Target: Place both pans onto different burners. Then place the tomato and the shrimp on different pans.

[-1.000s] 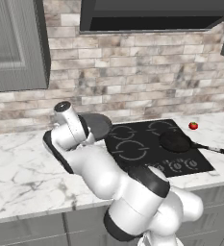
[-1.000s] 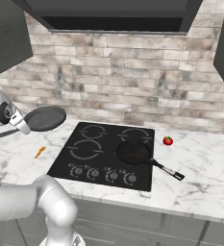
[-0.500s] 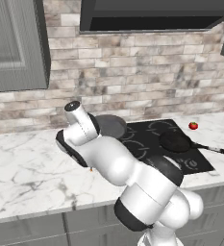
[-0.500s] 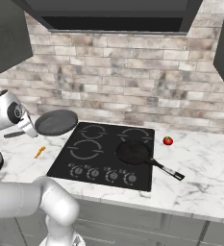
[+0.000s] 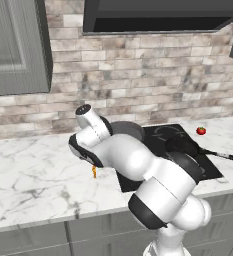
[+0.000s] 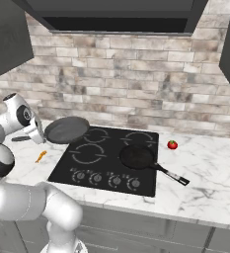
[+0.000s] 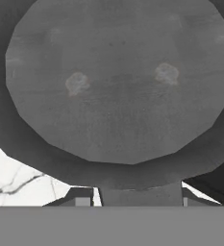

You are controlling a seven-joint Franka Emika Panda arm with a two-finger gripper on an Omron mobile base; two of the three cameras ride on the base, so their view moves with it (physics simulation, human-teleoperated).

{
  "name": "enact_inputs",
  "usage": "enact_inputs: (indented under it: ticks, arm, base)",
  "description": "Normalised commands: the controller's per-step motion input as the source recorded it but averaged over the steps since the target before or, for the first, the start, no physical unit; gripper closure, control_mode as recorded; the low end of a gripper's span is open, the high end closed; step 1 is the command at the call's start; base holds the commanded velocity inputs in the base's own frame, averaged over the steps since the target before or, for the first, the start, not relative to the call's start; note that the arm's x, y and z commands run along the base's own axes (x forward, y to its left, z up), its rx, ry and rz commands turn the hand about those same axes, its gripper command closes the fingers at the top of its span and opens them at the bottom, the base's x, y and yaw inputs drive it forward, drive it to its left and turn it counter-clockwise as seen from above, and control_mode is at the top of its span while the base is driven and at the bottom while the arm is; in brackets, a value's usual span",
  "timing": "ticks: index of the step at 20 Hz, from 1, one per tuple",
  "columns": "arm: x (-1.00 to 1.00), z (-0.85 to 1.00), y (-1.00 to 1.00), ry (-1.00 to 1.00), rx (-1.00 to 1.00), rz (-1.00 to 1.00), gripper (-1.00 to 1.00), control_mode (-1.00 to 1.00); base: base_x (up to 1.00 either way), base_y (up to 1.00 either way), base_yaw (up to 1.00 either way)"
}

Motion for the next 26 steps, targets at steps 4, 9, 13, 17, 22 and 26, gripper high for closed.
enact_inputs:
  ticks: [4, 9, 13, 17, 22, 26]
  arm:
    - [0.01, -0.13, -0.26, 0.00, 0.00, -0.12, 1.00, -1.00]
    - [0.00, -0.20, -0.24, 0.00, 0.00, -0.10, 1.00, -1.00]
    - [0.02, -0.22, -0.22, 0.00, 0.00, -0.06, 1.00, -1.00]
    - [0.07, -0.21, -0.12, 0.00, 0.00, -0.02, 1.00, -1.00]
    - [0.10, -0.18, -0.07, 0.01, 0.00, 0.00, 1.00, -1.00]
    - [0.07, -0.17, -0.06, 0.02, 0.00, 0.00, 1.00, -1.00]
  base:
    - [0.00, 0.00, 0.00]
    - [0.00, 0.00, 0.00]
    - [0.00, 0.00, 0.00]
    - [0.00, 0.00, 0.00]
    - [0.00, 0.00, 0.00]
    - [0.00, 0.00, 0.00]
